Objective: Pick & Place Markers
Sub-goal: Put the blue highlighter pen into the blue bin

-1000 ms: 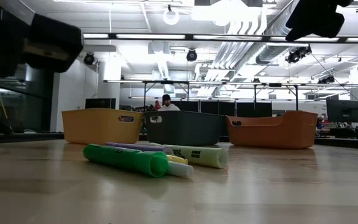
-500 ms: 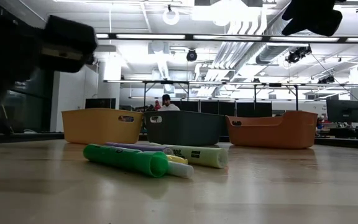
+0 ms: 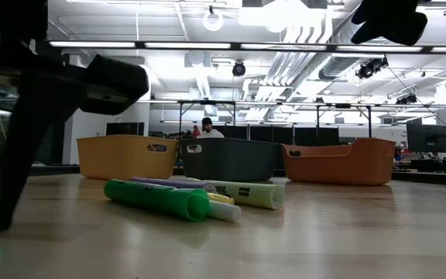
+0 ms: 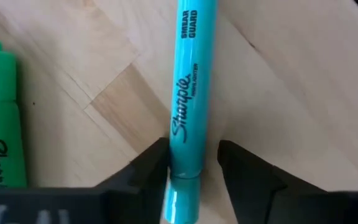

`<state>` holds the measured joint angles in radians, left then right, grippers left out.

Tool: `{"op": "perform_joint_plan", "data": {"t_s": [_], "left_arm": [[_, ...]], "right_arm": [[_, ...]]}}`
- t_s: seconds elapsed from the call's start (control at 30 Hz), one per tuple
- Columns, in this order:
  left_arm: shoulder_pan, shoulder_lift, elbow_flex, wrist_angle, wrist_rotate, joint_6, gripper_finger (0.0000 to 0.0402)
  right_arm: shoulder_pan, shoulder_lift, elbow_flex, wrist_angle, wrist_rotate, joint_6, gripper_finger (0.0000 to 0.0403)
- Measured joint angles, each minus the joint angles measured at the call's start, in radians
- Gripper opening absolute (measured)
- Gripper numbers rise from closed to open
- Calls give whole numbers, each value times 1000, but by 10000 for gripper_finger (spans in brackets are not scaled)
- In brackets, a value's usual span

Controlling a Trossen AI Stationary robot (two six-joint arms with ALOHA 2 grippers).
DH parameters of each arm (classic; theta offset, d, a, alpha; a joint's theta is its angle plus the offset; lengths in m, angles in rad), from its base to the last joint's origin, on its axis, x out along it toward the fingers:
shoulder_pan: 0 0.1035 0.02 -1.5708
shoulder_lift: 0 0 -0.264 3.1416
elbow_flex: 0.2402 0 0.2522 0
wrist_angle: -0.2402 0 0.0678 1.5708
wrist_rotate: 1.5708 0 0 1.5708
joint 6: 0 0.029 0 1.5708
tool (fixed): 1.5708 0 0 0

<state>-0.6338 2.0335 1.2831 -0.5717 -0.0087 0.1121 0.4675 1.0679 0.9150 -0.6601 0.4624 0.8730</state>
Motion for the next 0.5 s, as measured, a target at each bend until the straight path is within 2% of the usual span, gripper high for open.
{"op": "perform_joint_plan", "data": {"t_s": [0.17, 0.5], "left_arm": [[26, 0, -2, 8, 27, 15, 57], [37, -2, -5, 20, 29, -39, 57]], "right_arm": [[0, 0, 0, 0, 1, 2, 149], [0, 0, 0, 0, -1, 17, 149]]}}
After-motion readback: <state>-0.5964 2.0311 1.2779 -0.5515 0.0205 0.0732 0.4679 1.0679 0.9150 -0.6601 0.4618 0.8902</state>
